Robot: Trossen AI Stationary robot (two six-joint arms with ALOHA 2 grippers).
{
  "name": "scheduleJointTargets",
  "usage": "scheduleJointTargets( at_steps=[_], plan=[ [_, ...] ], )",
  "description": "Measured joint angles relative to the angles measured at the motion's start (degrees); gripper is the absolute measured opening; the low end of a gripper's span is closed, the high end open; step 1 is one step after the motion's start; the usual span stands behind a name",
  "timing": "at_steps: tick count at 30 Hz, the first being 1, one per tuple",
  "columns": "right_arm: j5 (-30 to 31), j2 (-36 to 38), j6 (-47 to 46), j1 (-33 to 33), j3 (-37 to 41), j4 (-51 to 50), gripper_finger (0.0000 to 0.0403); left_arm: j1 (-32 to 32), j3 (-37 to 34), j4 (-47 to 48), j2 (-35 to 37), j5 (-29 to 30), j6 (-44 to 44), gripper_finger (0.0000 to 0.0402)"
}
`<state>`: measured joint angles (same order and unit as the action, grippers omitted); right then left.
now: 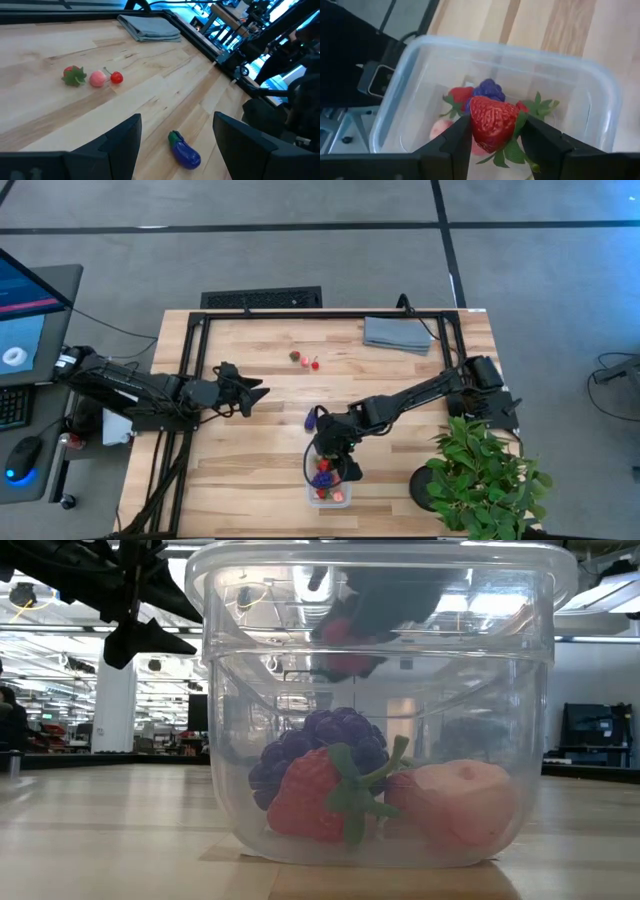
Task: Pick and placing Produce into tupperware
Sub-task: Put the red strawberry into the transparent bin, then put the violet eggplant into the transparent bin
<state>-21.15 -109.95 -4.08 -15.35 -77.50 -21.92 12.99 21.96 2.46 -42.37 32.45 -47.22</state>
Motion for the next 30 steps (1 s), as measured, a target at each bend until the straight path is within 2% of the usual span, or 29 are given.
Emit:
scheduleJointTargets(
  at_steps=[6, 16, 23, 26, 30],
  plan=[
    [0.0, 0.0, 0.0, 0.0, 0.0, 0.2, 0.0208, 0.0, 0.0, 0.2, 0.0, 0.7, 0.0, 0.0235],
    [0.0, 1.1, -0.5, 0.0, 0.0, -0.4, 0.0204, 0.0, 0.0, 0.2, 0.0, 1.2, 0.0, 0.0235],
    [0.0, 6.5, -0.2, 1.0, 0.0, -1.5, 0.0208, 0.0, 0.0, 0.2, 0.0, 1.2, 0.1, 0.0235],
    [0.3, 10.2, 0.9, 2.5, 0.0, -2.7, 0.0207, 0.0, 0.0, 0.2, 0.0, -0.7, 0.2, 0.0235],
    [4.2, 16.0, 2.6, 5.5, 0.0, -5.0, 0.0202, 0.0, 0.0, 0.8, 0.0, -2.5, 1.5, 0.0235]
  ],
)
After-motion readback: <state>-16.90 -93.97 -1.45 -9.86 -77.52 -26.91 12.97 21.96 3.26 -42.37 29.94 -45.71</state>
